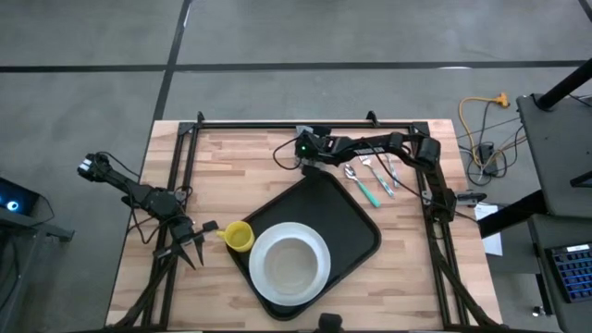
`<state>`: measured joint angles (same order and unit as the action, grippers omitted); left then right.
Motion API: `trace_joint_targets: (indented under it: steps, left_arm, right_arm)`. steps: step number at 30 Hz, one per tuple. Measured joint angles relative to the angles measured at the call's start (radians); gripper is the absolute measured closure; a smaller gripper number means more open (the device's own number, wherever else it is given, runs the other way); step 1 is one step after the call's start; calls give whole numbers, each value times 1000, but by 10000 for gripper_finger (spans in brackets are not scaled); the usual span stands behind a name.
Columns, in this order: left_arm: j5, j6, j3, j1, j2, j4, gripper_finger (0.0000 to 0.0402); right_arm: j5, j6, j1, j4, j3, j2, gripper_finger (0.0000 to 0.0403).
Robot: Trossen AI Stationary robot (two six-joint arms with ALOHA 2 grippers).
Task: Set up tray
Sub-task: Put the gray napkin on the black tray to the right of the white plate
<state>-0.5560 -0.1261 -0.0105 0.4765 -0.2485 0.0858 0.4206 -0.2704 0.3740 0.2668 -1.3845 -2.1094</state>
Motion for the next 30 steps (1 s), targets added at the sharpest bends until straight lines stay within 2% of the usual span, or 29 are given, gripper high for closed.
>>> trace_joint_targets:
  steps: [16,27,30]
  left_arm:
    - [1,0,0,0,0,0,313]
    - [1,0,0,0,0,0,313]
    - [2,0,0,0,0,0,313]
  right_arm:
    - [-17,0,0,91,-86,16,394]
    - [-97,-19,0,97,-85,70,394]
    - [-158,-24,0,84,-84,82,394]
